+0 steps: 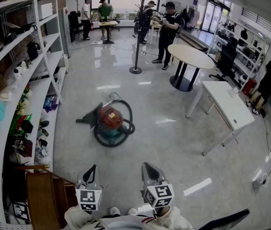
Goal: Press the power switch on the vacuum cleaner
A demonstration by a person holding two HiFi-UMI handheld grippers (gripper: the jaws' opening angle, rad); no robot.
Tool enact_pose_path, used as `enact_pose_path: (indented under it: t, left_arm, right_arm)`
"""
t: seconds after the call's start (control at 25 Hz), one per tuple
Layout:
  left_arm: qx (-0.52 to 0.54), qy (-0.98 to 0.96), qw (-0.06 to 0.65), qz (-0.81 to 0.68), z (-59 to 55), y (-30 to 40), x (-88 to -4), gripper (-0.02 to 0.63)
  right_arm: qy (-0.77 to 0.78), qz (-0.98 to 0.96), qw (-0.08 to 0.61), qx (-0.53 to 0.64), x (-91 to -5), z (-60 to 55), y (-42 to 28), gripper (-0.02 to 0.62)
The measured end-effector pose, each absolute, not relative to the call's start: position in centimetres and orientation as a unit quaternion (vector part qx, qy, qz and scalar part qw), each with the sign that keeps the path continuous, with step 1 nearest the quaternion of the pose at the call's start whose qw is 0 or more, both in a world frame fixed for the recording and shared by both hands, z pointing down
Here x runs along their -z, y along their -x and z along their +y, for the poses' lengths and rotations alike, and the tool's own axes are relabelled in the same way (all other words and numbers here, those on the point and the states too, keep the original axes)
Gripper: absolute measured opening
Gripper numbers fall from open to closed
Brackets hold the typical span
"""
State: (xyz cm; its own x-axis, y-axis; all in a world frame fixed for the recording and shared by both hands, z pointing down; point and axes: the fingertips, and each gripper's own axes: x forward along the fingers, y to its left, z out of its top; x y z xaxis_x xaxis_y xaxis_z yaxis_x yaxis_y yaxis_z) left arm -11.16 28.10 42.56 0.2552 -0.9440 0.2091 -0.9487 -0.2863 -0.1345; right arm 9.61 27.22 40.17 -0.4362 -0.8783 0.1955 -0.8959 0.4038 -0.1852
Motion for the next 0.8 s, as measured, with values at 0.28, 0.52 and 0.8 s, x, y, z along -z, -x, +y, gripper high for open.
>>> enact_pose_path:
  t: [0.28,0.52,0.8]
  left_arm:
    - [-0.122,-0.797,0.013,-0.591,28.1,11.0,-42.2,0.000]
    - [-0.124,-0.798,0.016,-0.590,28.3,11.7,-42.6,0.000]
    - [-0.121,-0.800,0.016,-0.588,28.8,13.4,-42.9,0.000]
  right_arm:
    - [-0.533,-0.835,0.034,-0.133,-40.3,27.3,-9.4,-0.002]
    - [-0.534,-0.833,0.027,-0.142,-40.5,27.6,-9.1,0.000]
    - [-0.542,-0.828,0.032,-0.141,-40.9,28.1,-7.6,0.000]
